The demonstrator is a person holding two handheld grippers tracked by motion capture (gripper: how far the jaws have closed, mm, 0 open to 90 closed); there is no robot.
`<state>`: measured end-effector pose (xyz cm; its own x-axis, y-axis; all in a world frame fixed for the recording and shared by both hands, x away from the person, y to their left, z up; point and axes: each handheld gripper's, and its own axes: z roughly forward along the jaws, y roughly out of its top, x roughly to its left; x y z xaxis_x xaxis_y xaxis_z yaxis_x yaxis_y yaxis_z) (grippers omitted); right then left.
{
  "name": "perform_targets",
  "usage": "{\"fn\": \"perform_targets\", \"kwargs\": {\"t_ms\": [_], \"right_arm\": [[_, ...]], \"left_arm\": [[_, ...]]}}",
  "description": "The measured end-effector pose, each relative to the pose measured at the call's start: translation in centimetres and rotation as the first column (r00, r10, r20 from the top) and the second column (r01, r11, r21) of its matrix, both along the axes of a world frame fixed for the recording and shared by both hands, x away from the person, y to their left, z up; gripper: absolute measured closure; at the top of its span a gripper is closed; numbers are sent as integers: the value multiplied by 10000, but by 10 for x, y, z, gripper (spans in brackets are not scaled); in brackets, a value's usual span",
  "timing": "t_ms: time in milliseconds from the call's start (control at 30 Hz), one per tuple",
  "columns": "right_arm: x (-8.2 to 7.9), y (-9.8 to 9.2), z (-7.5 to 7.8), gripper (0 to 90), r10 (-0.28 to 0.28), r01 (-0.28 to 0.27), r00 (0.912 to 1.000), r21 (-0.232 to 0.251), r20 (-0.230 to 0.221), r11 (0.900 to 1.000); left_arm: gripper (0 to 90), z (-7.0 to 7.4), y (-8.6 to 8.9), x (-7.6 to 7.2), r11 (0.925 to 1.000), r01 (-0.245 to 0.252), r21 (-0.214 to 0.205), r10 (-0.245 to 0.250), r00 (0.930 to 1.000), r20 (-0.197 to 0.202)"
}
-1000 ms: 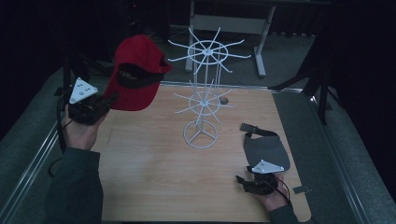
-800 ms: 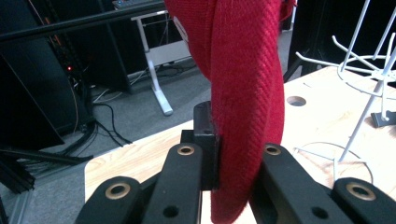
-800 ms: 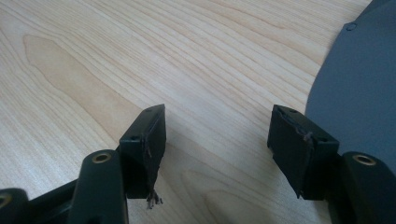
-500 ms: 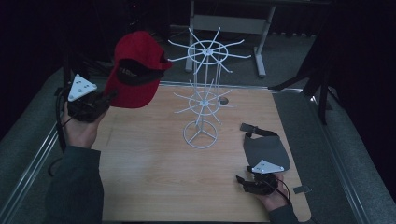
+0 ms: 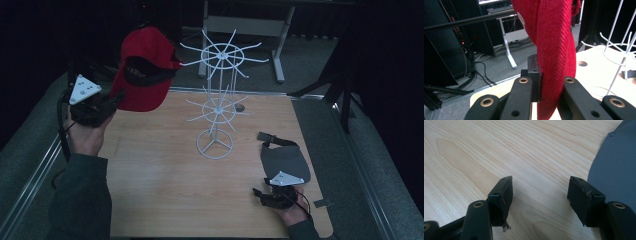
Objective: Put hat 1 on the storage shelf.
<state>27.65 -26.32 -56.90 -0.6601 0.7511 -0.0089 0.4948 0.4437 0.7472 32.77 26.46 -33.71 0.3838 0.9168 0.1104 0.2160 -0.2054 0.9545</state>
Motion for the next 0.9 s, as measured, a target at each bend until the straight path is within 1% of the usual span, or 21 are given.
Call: {"fn": "perform_targets", "kwargs": {"t_ms": [333, 633, 900], "right_arm": [[0, 0, 0, 369, 6, -6, 10000, -8, -9, 10000], [0, 0, 0, 369, 6, -6, 10000, -8, -9, 10000], [0, 0, 0, 370, 3, -3, 10000, -6, -11, 10000]], "left_arm": [[858, 7, -2, -1, 10000, 49, 25, -49, 9999, 119], [858, 8, -1, -1, 9998, 0, -208, 5, 9996, 270], [859, 10, -1, -2, 9996, -20, -287, 31, 9993, 366]]}}
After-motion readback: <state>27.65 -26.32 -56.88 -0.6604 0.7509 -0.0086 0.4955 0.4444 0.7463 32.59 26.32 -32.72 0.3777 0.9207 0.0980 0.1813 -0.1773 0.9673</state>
